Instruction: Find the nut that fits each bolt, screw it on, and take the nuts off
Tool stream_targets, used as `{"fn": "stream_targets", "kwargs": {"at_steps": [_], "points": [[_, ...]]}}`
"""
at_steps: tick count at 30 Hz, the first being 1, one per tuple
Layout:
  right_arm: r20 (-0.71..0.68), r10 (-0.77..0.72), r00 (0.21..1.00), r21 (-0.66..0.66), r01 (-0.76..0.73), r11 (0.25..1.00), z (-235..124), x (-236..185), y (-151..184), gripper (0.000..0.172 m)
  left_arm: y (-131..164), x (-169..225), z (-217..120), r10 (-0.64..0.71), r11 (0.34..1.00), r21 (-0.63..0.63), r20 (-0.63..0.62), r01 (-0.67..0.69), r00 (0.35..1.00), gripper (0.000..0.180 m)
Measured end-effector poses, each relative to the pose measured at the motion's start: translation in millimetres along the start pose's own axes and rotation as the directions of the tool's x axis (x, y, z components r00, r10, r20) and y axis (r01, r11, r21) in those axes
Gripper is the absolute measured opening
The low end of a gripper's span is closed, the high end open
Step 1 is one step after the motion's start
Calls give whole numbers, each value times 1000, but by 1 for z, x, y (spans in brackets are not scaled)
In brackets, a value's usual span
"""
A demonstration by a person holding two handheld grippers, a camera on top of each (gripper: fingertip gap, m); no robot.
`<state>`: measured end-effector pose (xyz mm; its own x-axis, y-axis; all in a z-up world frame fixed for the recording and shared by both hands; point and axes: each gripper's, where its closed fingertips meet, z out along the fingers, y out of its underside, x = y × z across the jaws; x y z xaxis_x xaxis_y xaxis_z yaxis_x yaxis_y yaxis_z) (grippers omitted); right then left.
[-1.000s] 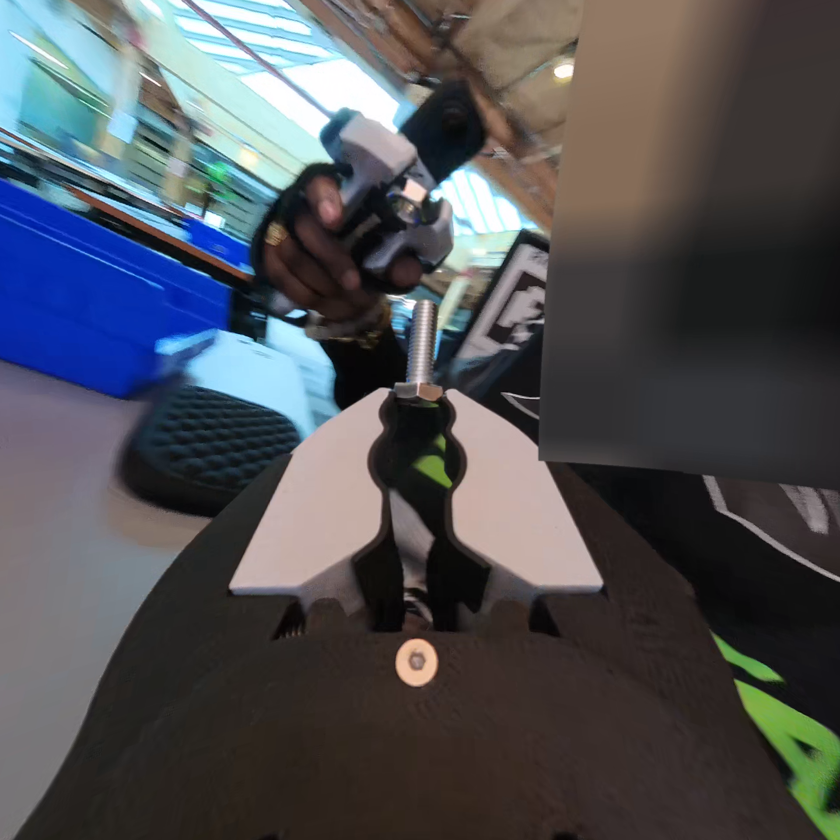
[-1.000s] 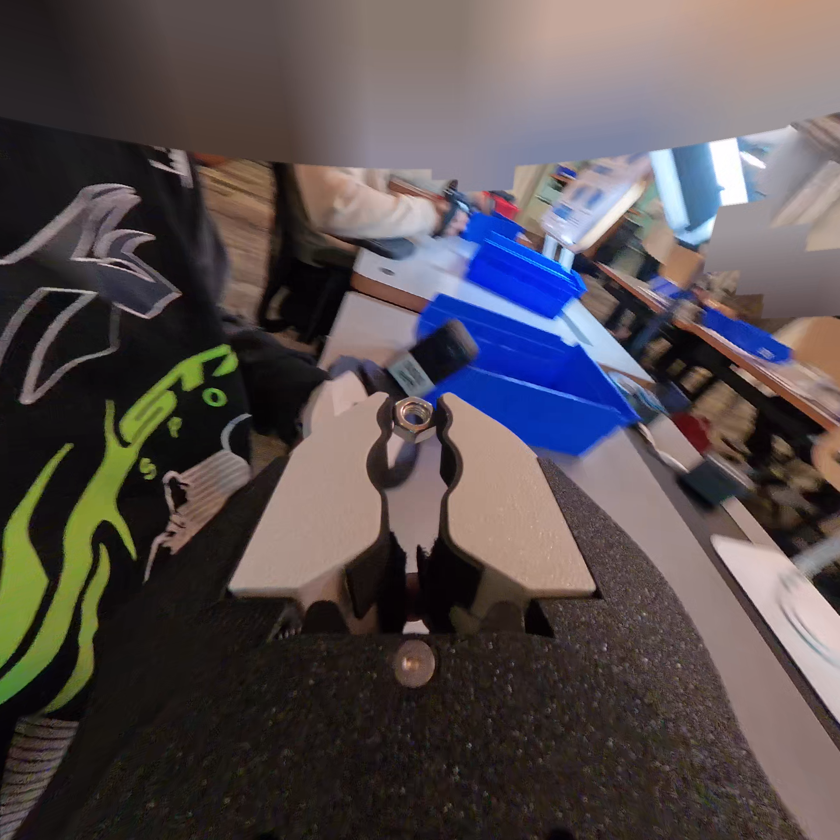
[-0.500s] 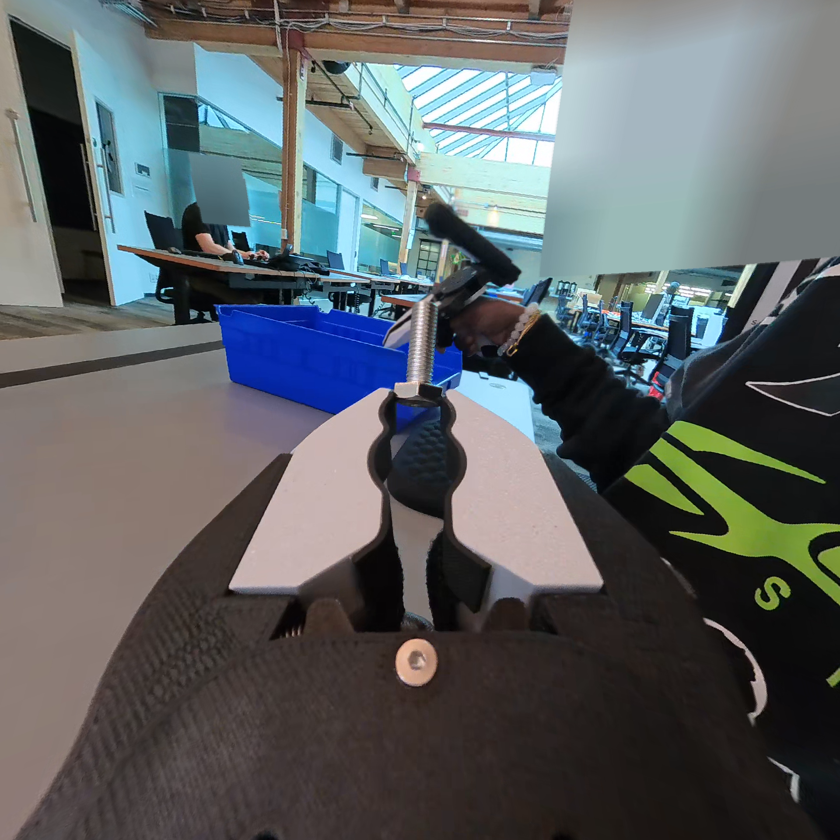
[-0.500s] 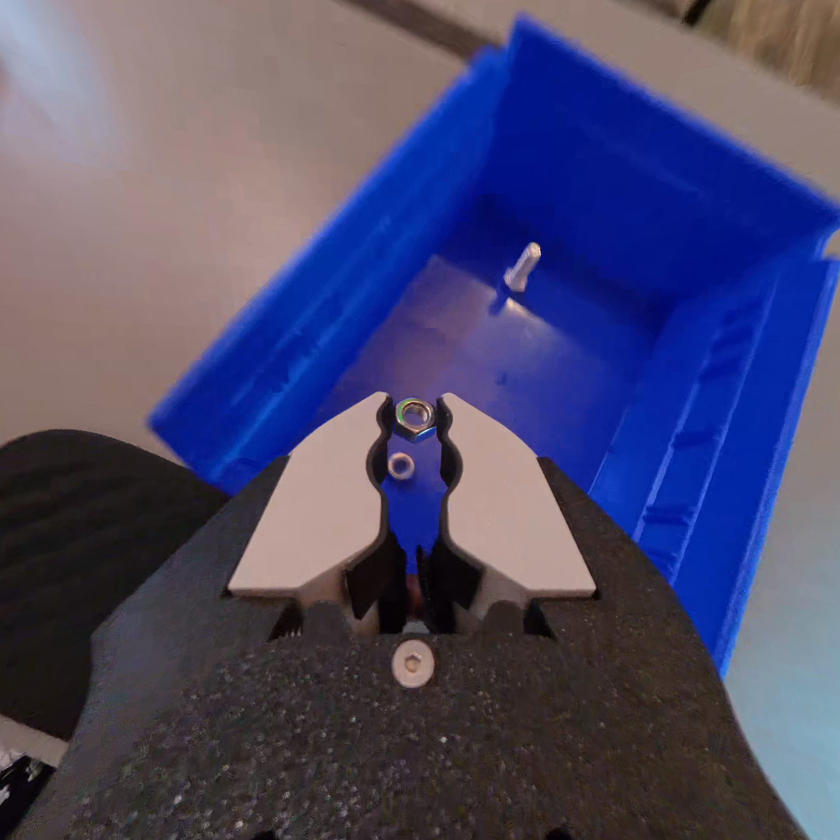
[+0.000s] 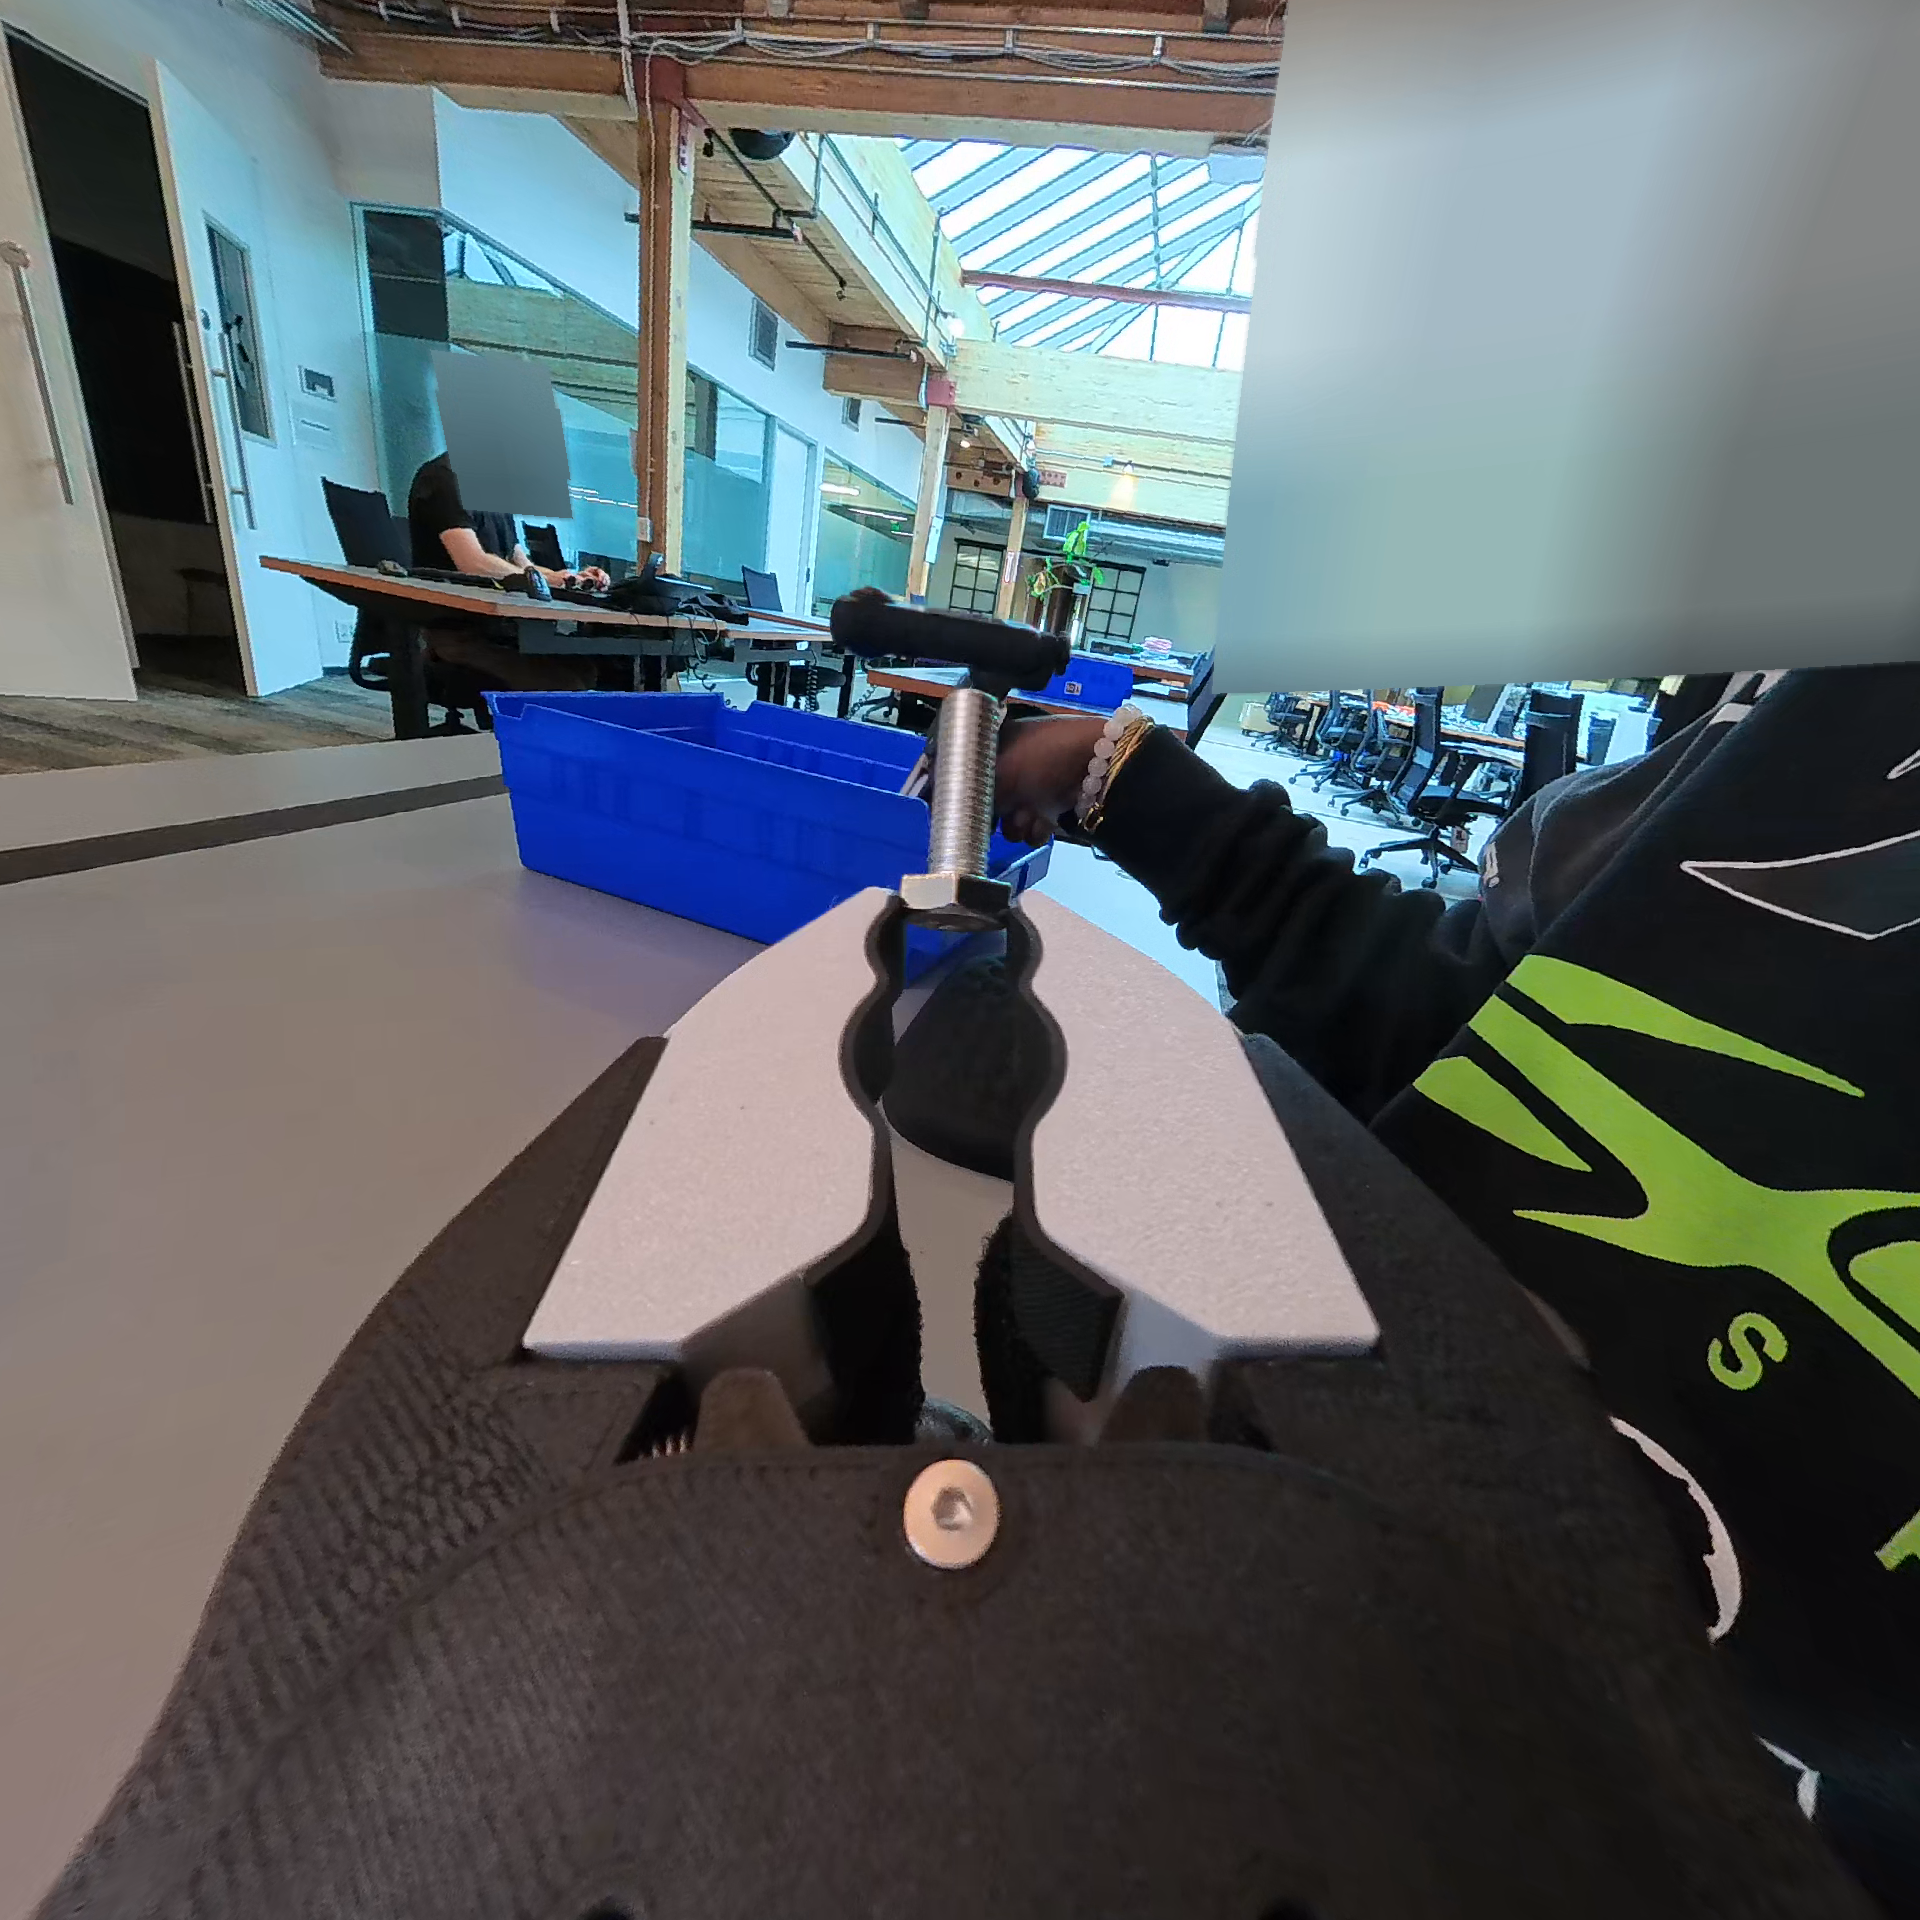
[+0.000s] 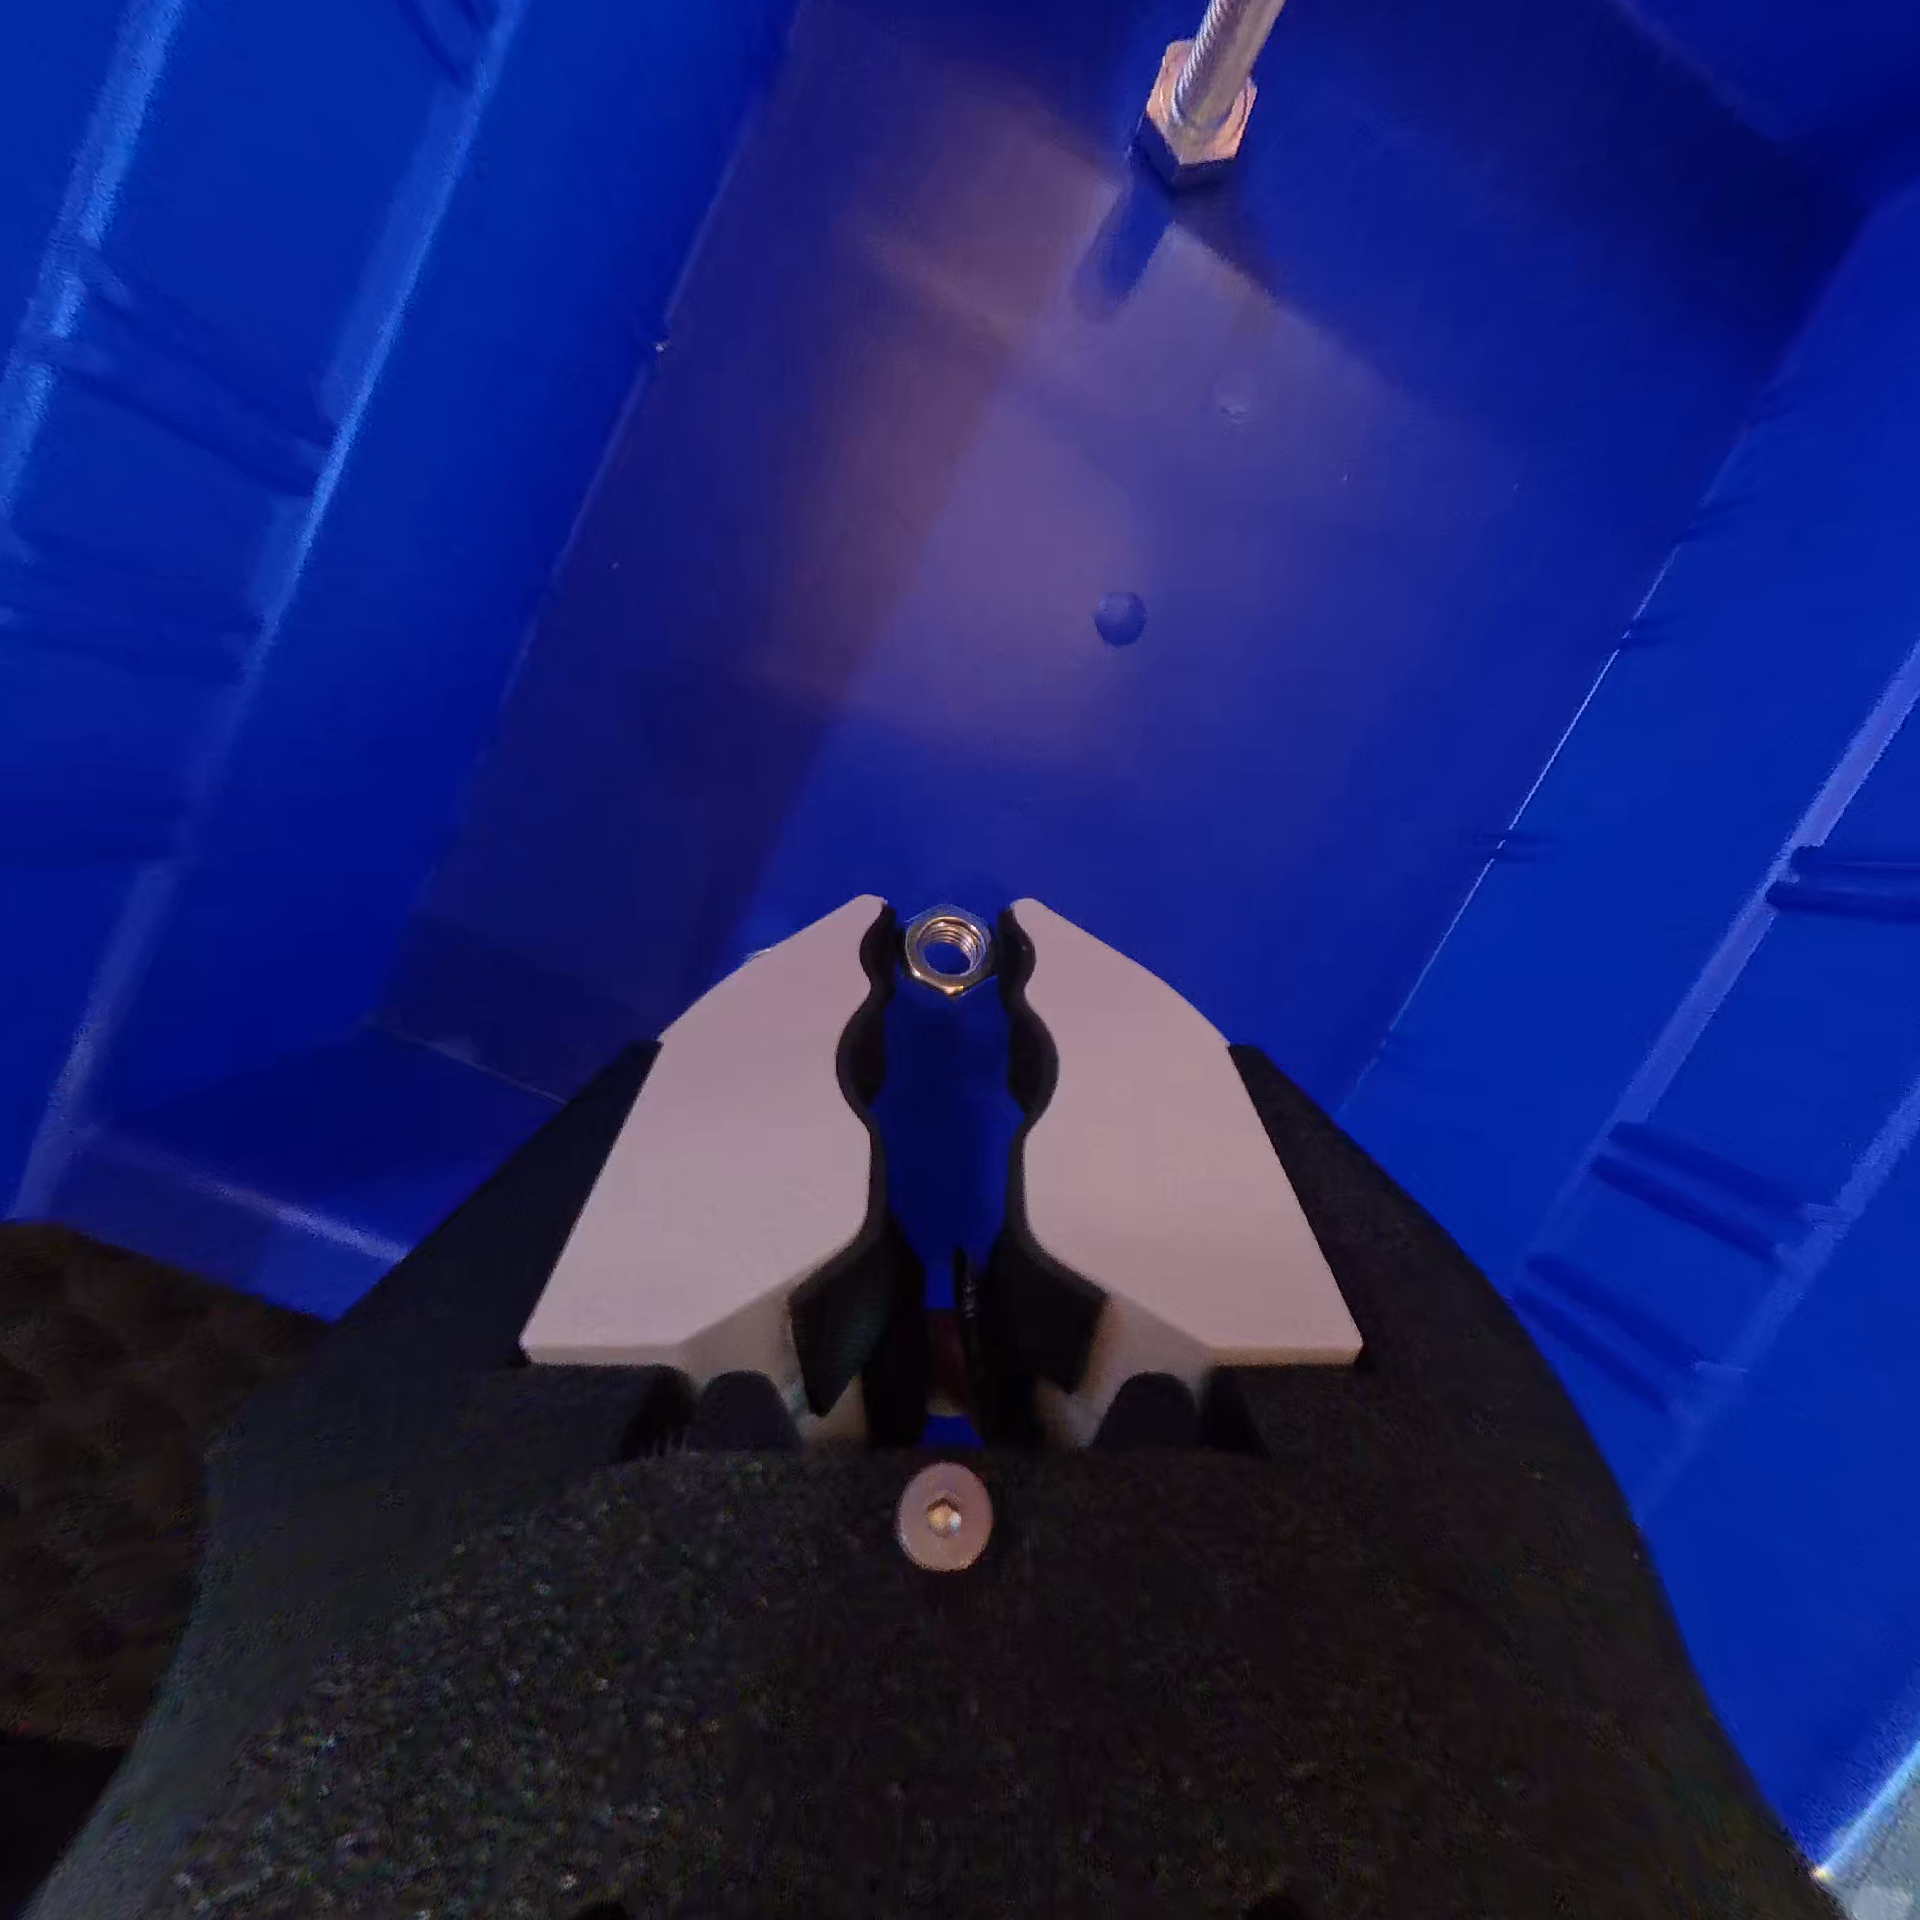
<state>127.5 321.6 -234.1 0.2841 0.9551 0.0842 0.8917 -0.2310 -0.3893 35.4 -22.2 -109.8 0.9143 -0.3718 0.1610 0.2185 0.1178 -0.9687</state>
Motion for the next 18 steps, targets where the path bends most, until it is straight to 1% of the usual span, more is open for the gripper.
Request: {"fn": "stream_targets", "kwargs": {"at_steps": [7,10,12,14,16,17,18], "points": [[8,9,1000,-3,-9,1000,-1,0,4,20,1,0,1,-2,1000,-7,-6,2,1000,18],[-15,14,1000,52,-13,999,-9,2,-2,22,1,0,1,1,1000,-10,-4,-1,1000,18],[-30,5,1000,159,-1,987,-25,-2,-17,24,2,1,1,6,1000,-15,-3,-6,1000,18],[-11,-33,999,336,35,941,-52,-20,-41,27,3,1,2,11,1000,-24,-4,-11,1000,18],[92,-123,988,542,54,839,-90,-63,-69,27,5,2,3,15,999,-35,-8,-15,1000,18],[165,-210,964,631,60,773,-112,-93,-80,27,6,2,4,18,999,-40,-9,-18,1000,18],[236,-316,919,704,62,707,-132,-127,-85,27,7,3,5,22,999,-44,-10,-22,1000,18]]}}
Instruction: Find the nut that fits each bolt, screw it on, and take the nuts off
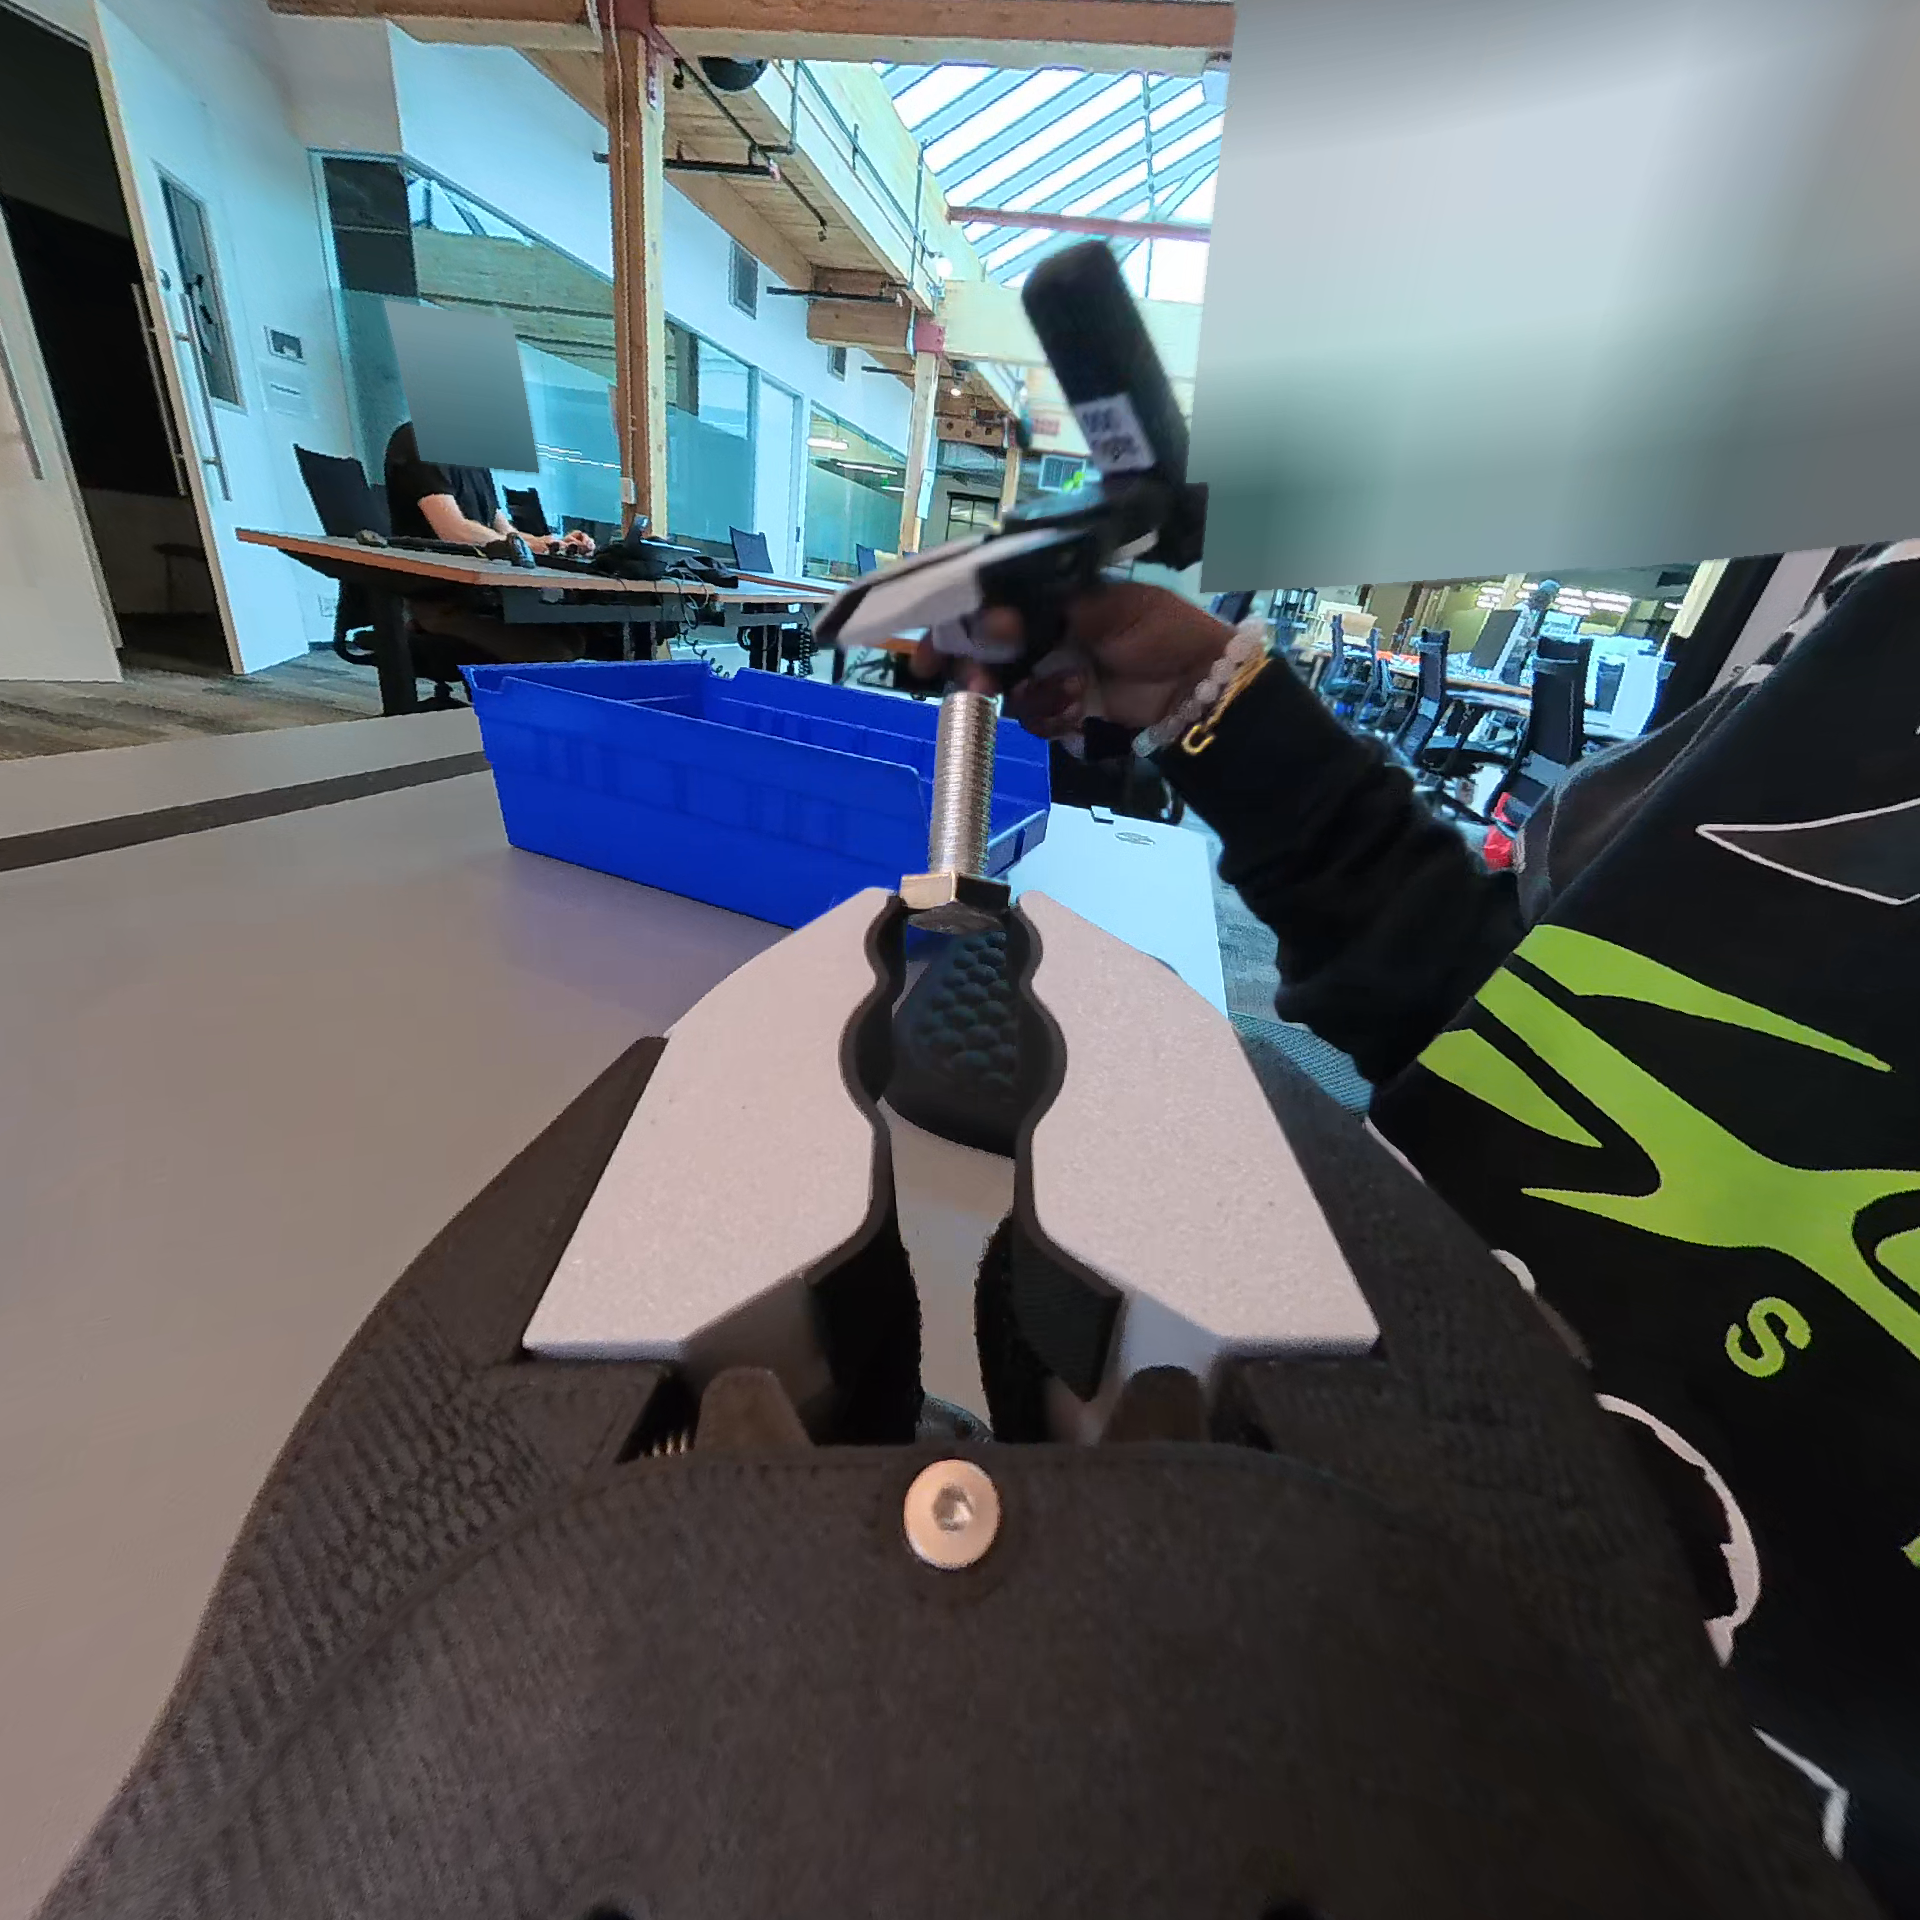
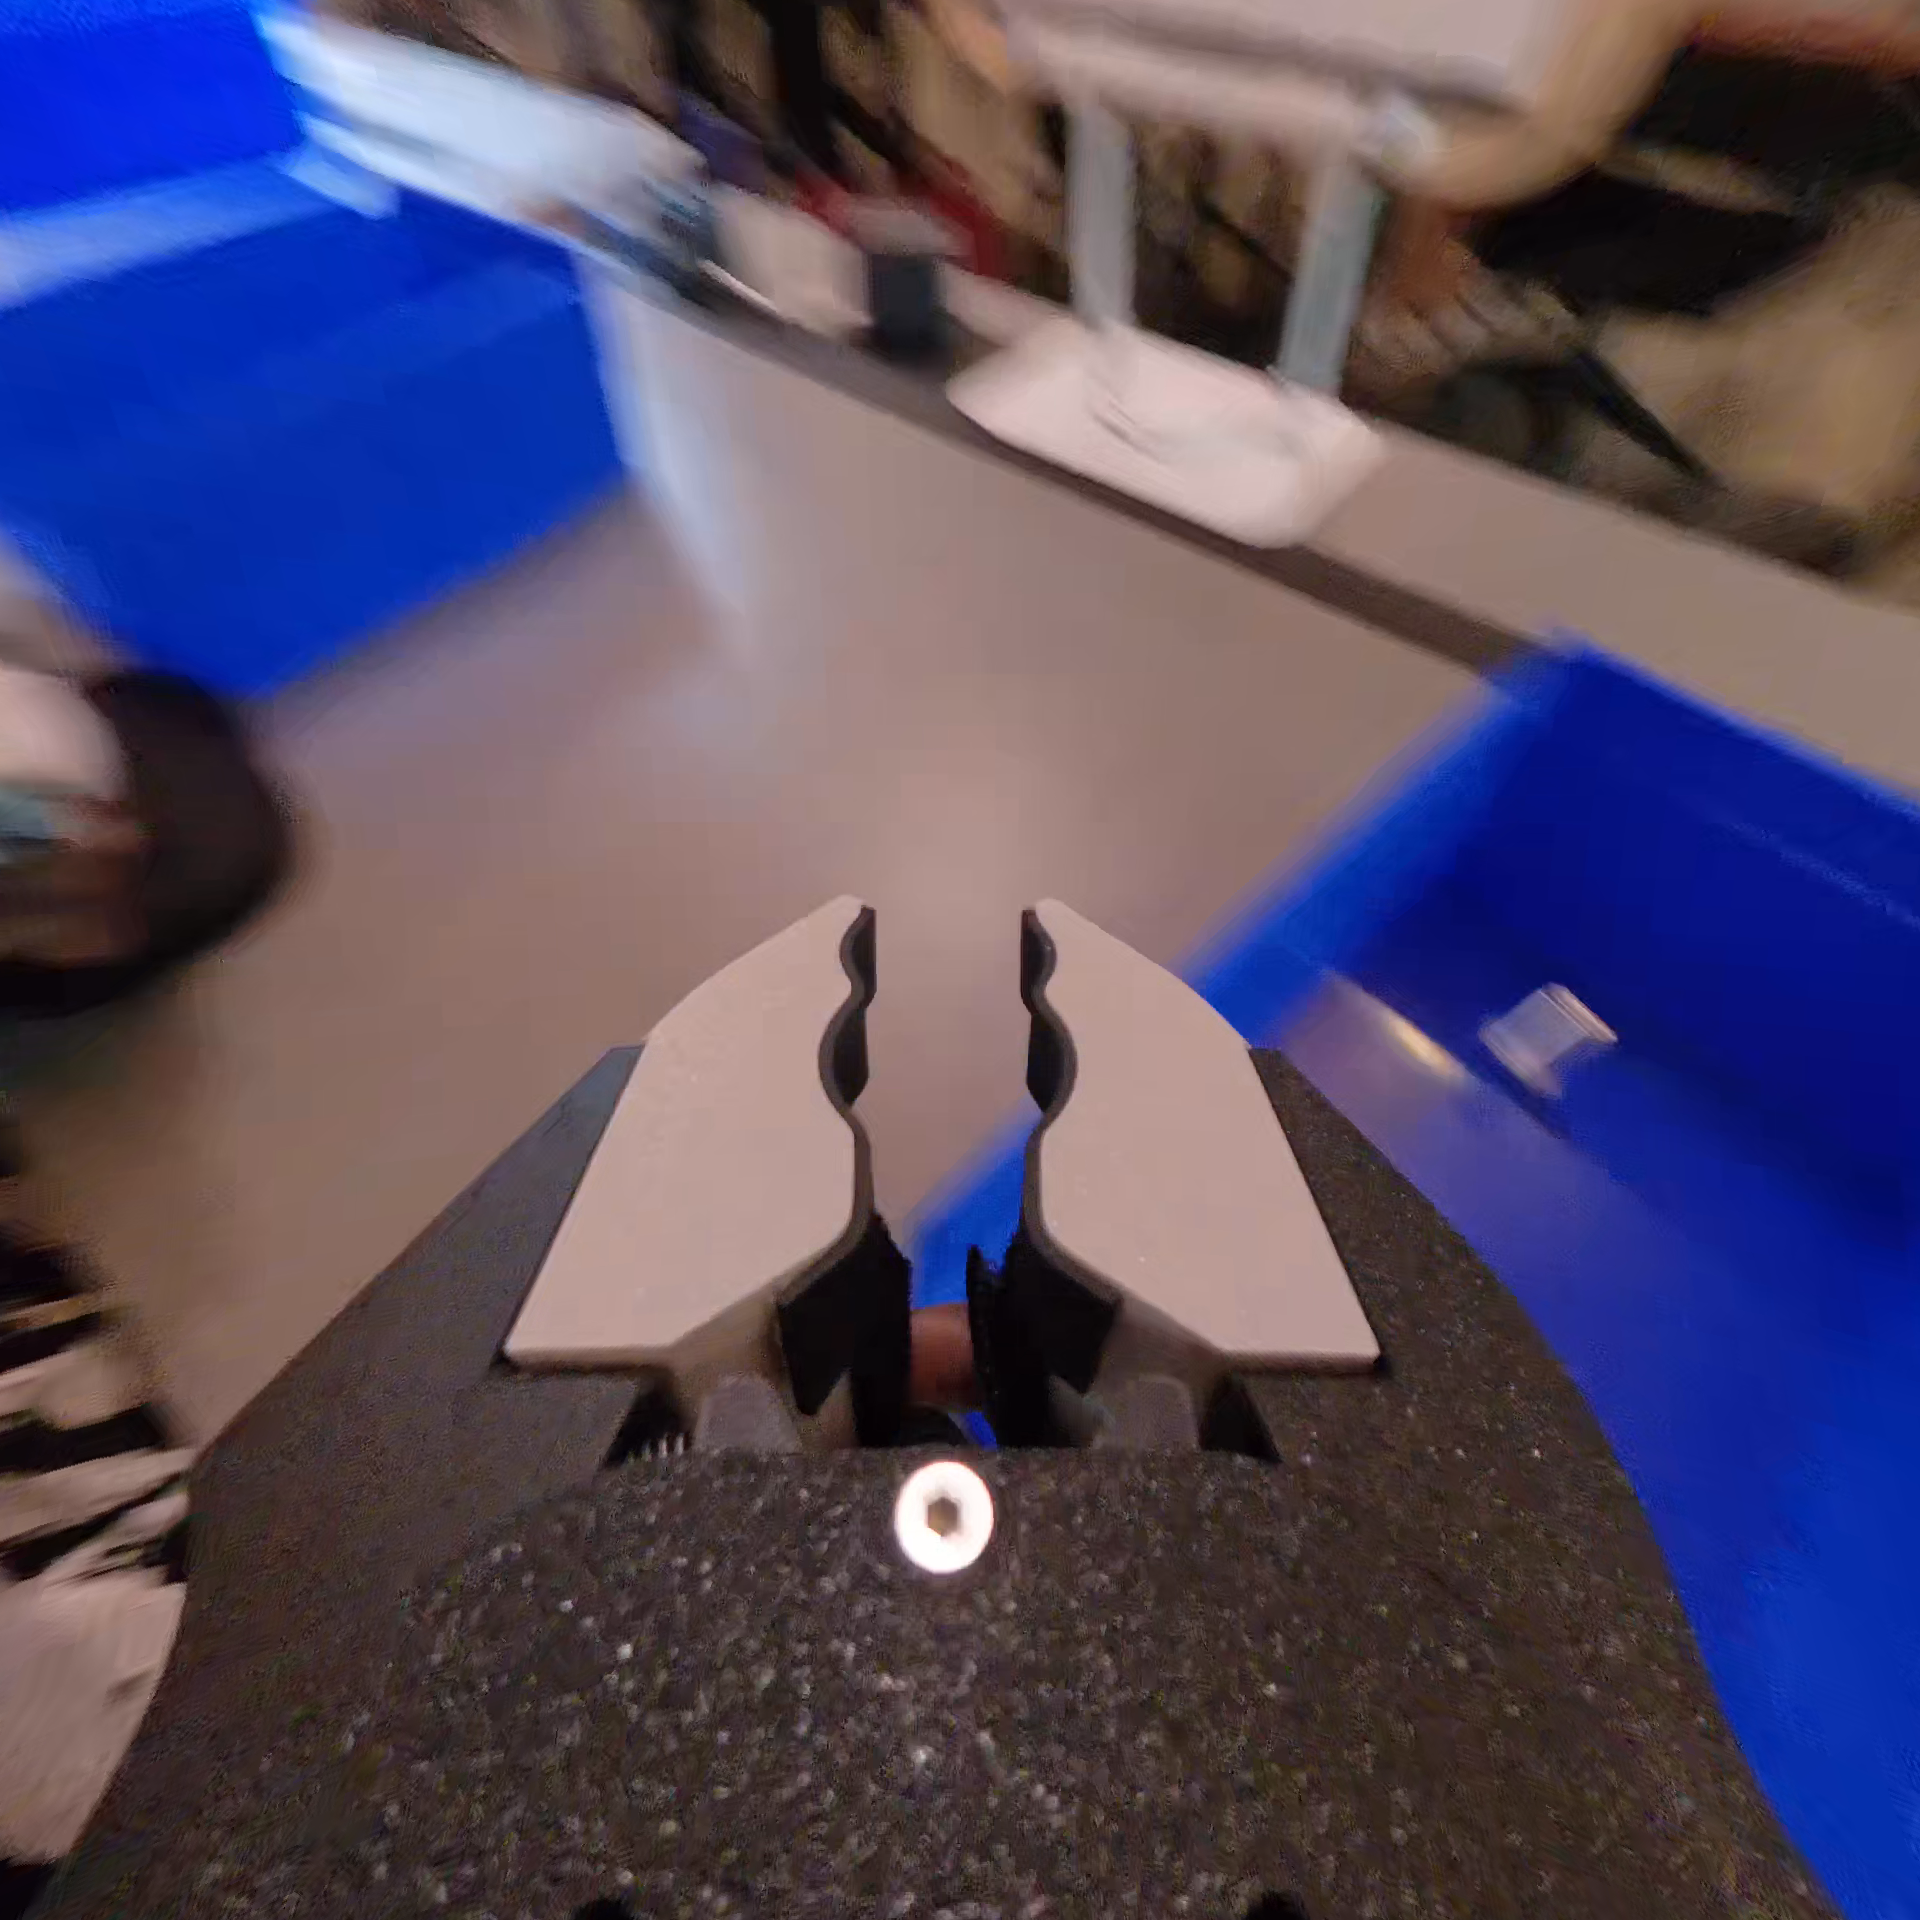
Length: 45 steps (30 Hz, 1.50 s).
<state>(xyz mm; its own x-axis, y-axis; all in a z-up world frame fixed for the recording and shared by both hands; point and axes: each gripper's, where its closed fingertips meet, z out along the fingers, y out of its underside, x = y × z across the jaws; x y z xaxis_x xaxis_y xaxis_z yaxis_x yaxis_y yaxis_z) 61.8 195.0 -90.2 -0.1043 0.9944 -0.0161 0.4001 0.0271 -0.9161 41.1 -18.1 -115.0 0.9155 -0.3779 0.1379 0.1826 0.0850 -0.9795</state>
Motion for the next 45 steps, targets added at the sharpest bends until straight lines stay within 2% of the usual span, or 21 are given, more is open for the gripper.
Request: {"fn": "stream_targets", "kwargs": {"at_steps": [2,4,7,11,16,18,20,24,28,30,33,36,39,45], "points": [[263,-69,962,122,38,992,3,-70,-27,27,2,1,1,10,1000,-10,-1,-10,1000,18],[462,-110,880,153,43,987,7,-128,-34,27,3,2,2,22,1000,-20,-4,-23,1000,18],[615,-123,779,122,61,991,20,-182,-27,27,4,4,3,36,999,-27,-6,-36,999,18],[671,-117,733,98,69,993,35,-208,-20,24,4,5,3,47,998,-28,-7,-47,999,18],[688,-128,714,99,82,992,39,-216,-17,10,6,7,4,59,997,-40,-16,-60,998,18],[681,-146,717,101,106,989,38,-214,-16,9,6,7,4,66,997,-38,-15,-66,998,18],[654,-160,739,109,118,987,37,-208,-17,9,4,8,4,69,997,-25,-16,-69,997,30],[501,-179,847,108,143,984,29,-161,-29,9,1,3,3,40,999,-2,3,-40,999,55],[124,-196,973,21,195,981,12,-56,-40,9,-1,1,1,28,999,18,18,-28,999,65],[-82,-176,981,-73,170,983,2,7,-35,10,-1,1,2,24,1000,19,15,-24,1000,65],[-280,-121,952,-218,59,974,-5,87,-12,9,-1,1,2,21,1000,19,13,-21,1000,65],[-363,-58,930,-320,-66,945,5,144,21,10,-2,0,1,19,1000,24,14,-19,1000,65],[-391,3,921,-373,-161,914,23,181,54,10,-2,0,1,15,1000,24,16,-16,1000,65],[-433,83,898,-406,-276,871,44,212,96,10,-1,-2,2,0,1000,24,16,-1,1000,65]]}}
